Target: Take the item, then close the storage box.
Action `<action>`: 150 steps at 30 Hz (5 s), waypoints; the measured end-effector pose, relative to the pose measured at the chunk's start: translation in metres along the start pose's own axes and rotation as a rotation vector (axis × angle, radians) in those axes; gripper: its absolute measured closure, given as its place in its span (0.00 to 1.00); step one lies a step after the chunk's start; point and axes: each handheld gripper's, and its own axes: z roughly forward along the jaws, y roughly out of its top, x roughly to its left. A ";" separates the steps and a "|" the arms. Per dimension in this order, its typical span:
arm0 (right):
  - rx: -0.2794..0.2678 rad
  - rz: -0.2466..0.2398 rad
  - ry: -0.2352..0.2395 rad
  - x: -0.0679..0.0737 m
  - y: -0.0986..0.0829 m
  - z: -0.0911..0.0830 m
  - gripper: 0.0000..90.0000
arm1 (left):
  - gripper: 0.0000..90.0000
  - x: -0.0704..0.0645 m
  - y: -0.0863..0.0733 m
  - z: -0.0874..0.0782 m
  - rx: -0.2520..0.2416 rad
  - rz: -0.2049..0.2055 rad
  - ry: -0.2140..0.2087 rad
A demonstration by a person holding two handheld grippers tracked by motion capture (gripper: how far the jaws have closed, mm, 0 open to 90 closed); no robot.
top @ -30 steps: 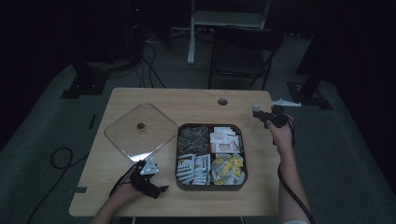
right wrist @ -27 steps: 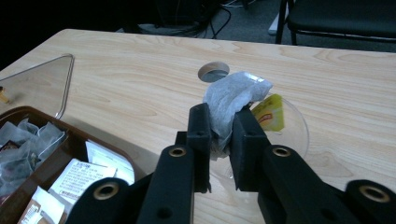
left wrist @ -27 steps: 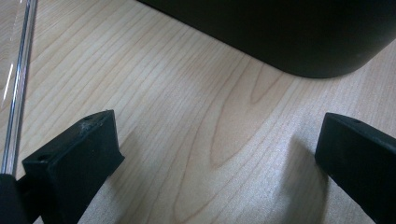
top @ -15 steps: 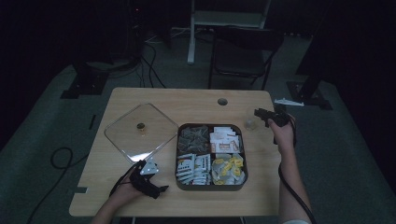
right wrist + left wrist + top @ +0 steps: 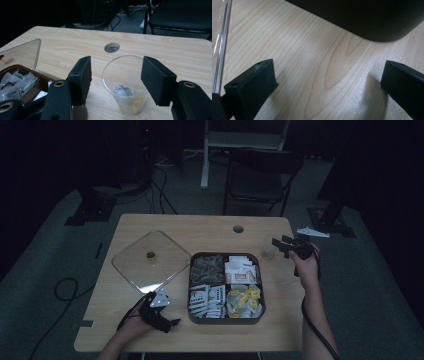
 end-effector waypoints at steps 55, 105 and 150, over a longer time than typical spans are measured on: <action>0.001 -0.030 -0.025 0.036 -0.102 -0.049 0.23 | 0.00 0.000 0.000 0.000 0.000 0.001 0.000; 0.305 -0.189 -0.105 0.054 -0.146 -0.042 0.14 | 0.00 0.000 0.000 0.000 0.001 0.001 0.001; 0.306 -0.189 -0.105 0.054 -0.146 -0.042 0.14 | 0.04 0.042 0.015 -0.030 -0.075 -0.143 0.191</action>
